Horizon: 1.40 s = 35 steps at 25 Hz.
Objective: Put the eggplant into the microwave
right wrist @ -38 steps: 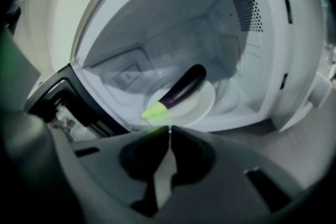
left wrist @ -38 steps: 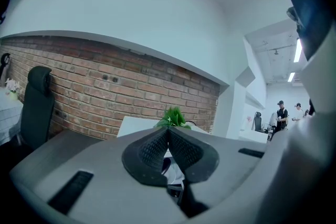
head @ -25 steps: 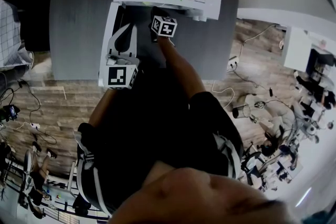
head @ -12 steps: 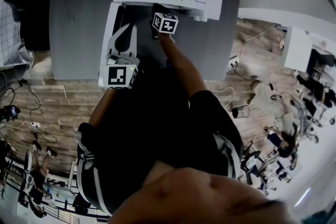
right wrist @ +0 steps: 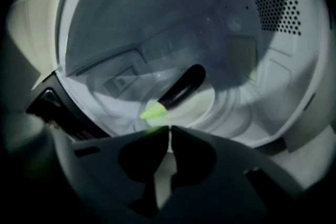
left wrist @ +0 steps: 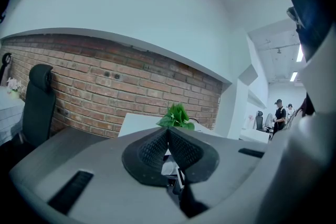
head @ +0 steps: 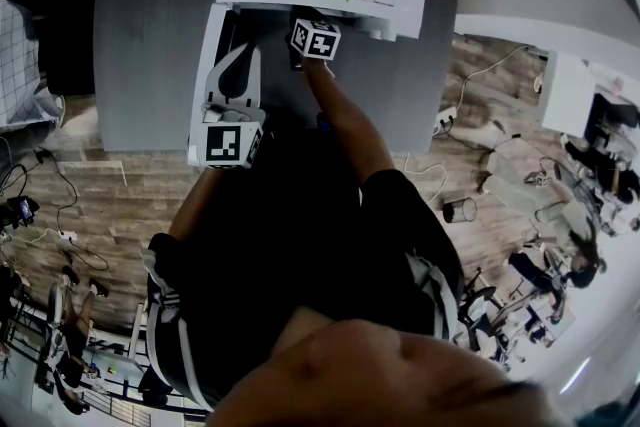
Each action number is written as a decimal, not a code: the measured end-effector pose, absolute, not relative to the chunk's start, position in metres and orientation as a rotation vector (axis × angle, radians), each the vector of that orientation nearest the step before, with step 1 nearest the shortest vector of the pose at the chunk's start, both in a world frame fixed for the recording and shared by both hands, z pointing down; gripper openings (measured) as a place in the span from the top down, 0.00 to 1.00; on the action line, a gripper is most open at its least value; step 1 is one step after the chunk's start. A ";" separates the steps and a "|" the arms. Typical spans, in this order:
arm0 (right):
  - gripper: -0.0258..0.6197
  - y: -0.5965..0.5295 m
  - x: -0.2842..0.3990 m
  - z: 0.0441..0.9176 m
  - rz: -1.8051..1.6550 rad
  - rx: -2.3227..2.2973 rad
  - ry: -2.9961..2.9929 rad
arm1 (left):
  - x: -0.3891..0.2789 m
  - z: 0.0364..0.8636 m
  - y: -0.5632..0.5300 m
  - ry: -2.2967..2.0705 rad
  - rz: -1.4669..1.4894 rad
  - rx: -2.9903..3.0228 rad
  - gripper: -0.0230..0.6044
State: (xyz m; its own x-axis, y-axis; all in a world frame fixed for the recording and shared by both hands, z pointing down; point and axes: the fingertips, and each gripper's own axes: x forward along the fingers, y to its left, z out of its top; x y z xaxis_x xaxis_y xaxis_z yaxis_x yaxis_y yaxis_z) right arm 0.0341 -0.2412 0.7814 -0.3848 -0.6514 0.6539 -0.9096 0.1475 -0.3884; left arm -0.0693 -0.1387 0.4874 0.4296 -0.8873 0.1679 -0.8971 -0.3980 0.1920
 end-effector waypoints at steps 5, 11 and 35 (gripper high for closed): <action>0.90 -0.244 0.035 0.778 1.086 1.505 -2.100 | -0.070 0.486 -0.139 -1.559 0.046 2.434 0.91; 0.90 -0.241 0.035 0.775 1.075 1.504 -2.111 | -0.070 0.483 -0.137 -1.562 0.044 2.440 0.91; 0.90 -0.179 0.055 0.731 1.066 1.525 -2.153 | -0.067 0.444 -0.084 -1.587 -0.027 2.540 0.91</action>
State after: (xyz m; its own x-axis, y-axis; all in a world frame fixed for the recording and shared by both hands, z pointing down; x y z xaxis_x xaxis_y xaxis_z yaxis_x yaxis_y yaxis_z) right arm 0.0555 -0.1786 0.7314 -0.3944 -0.6839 0.6138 -0.9026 0.1631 -0.3983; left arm -0.0669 -0.0837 0.4439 0.4415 -0.8951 0.0623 -0.8925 -0.4309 0.1334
